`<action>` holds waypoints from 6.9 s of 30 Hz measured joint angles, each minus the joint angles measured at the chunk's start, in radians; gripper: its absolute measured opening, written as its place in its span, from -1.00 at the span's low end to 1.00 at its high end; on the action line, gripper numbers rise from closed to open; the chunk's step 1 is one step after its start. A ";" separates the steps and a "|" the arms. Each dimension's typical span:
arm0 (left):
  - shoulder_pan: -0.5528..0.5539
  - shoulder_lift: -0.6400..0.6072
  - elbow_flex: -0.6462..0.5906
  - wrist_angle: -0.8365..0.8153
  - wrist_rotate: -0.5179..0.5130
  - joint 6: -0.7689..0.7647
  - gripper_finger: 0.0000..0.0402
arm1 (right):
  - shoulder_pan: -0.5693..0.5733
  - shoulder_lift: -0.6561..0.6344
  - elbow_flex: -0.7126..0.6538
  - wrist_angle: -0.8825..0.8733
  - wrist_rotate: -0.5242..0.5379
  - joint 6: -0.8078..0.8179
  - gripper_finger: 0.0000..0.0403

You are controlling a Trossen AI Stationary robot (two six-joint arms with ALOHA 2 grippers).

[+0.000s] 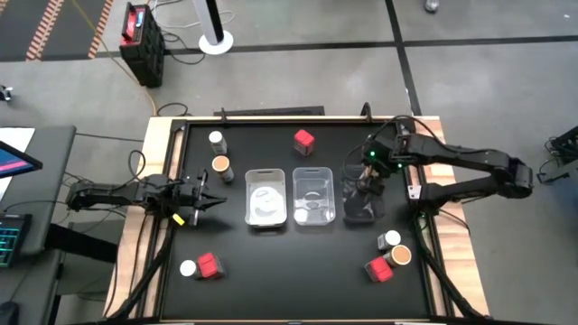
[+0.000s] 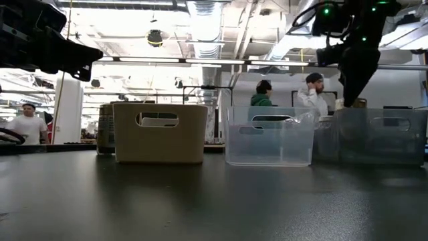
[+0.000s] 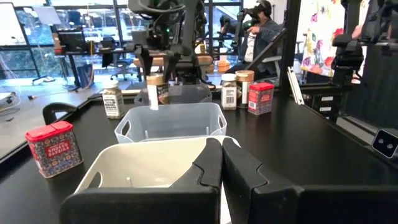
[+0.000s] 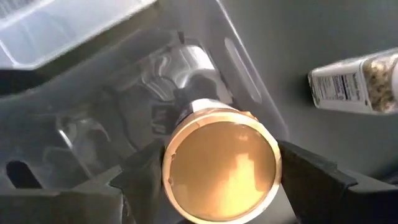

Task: Sort spices by type
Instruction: Put the top right brown seasoning bottle into the black bin, then put the top left white seasoning bottle into the transparent bin

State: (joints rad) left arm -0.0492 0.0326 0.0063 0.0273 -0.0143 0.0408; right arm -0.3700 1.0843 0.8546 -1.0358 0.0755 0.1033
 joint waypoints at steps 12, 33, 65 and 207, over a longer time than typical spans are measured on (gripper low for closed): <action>0.000 0.000 0.000 0.000 0.000 0.000 -1.00 | 0.000 0.000 -0.018 0.038 -0.010 -0.031 0.52; 0.000 0.000 0.000 0.000 0.000 0.000 -1.00 | 0.000 0.054 -0.014 0.050 -0.019 -0.079 0.56; 0.000 0.000 0.000 0.000 0.000 0.000 -1.00 | -0.006 0.053 0.130 -0.011 -0.024 -0.043 0.83; 0.447 0.722 0.861 -0.723 -0.479 -0.257 0.37 | 0.198 0.068 -0.244 1.021 0.157 0.018 0.80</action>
State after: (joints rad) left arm 0.3982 0.7548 0.8677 -0.6953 -0.4937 -0.2167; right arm -0.1718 1.1519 0.6102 -0.0143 0.2321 0.1215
